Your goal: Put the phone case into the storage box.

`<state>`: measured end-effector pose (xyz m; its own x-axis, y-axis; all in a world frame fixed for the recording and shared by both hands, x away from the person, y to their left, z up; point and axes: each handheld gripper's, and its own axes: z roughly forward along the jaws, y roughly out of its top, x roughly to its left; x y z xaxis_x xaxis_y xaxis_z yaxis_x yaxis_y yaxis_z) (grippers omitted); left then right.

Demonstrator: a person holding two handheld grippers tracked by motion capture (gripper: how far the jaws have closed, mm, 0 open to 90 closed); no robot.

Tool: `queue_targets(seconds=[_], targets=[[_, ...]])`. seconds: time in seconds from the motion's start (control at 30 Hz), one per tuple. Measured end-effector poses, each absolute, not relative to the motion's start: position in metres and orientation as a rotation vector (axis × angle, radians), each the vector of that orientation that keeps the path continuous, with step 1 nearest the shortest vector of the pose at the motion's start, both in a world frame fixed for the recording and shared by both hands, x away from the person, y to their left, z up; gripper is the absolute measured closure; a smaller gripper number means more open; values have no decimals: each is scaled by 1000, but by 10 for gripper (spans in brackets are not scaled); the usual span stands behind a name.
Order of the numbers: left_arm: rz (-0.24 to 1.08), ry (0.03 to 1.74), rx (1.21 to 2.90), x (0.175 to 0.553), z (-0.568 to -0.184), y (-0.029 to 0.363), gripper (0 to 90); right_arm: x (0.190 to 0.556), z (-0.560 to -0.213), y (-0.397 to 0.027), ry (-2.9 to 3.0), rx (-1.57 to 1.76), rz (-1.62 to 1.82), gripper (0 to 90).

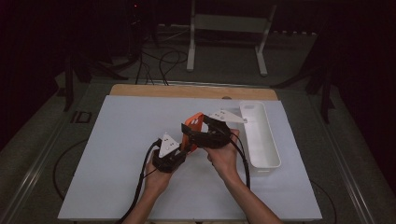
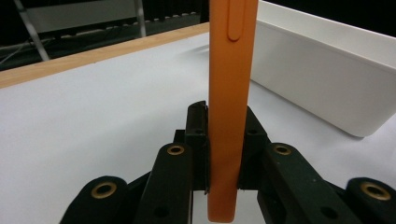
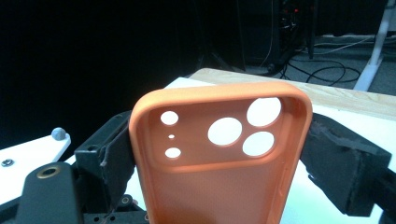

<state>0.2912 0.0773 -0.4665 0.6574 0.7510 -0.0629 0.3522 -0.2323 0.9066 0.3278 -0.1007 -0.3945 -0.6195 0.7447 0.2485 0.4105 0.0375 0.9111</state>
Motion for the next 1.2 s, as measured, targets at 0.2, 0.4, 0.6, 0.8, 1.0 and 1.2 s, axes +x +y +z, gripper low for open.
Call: queue_targets(seconds=[0.2,0.4,0.6,0.8,1.0,1.2], targets=[[476,872,1841,292,-467,77,788,327,-394,-99,2022,1159,1588,163],[481,860,1853,292,-467,79,691,328,-393,-98,2027,1145,1564,166],[459,870,1837,293,-463,87,529,330,-392,-100,2013,1149,1556,166],[500,907,1816,291,-460,95,342,332,-391,-102,1989,1153,1547,165],[527,949,1806,289,-458,109,213,336,-390,-106,1968,1165,1530,165],[548,998,1795,287,-460,123,159,340,-388,-109,1945,1171,1507,165]])
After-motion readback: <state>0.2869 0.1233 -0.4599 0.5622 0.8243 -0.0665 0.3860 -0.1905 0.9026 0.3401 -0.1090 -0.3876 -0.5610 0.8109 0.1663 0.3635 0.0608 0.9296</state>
